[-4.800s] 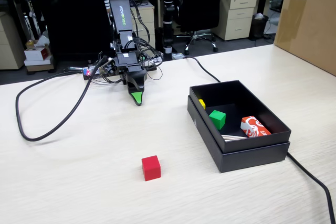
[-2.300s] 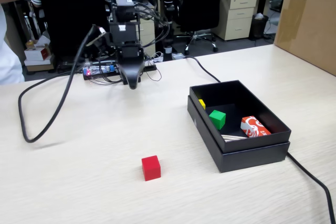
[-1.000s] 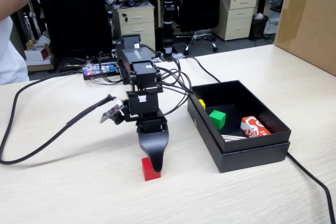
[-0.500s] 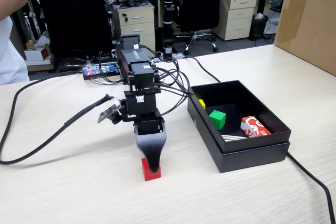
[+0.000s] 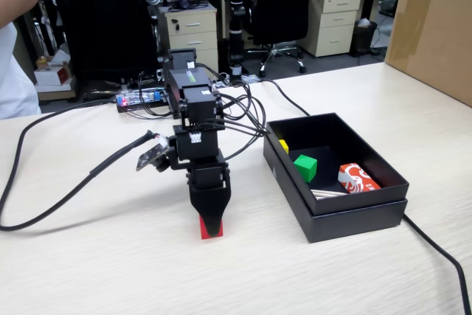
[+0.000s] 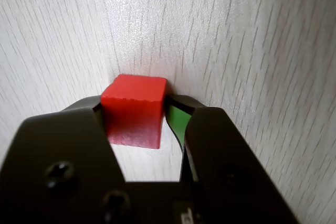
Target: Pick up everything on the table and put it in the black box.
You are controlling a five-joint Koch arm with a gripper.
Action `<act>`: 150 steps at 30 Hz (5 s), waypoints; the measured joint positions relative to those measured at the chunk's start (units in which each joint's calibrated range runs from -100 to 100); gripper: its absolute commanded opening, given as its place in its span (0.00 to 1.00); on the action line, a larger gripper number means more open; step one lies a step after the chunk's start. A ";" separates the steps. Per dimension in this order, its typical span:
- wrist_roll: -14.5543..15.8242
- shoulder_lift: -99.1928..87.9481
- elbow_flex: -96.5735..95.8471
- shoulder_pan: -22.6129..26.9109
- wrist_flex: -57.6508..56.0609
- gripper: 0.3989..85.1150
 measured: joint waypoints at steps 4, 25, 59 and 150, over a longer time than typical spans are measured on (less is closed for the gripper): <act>0.68 0.00 0.00 -0.29 -0.08 0.01; 2.74 -52.56 -8.58 18.22 -4.18 0.01; 8.01 -13.85 -10.95 21.88 -3.72 0.51; -4.88 -134.76 -156.09 -0.88 79.37 0.59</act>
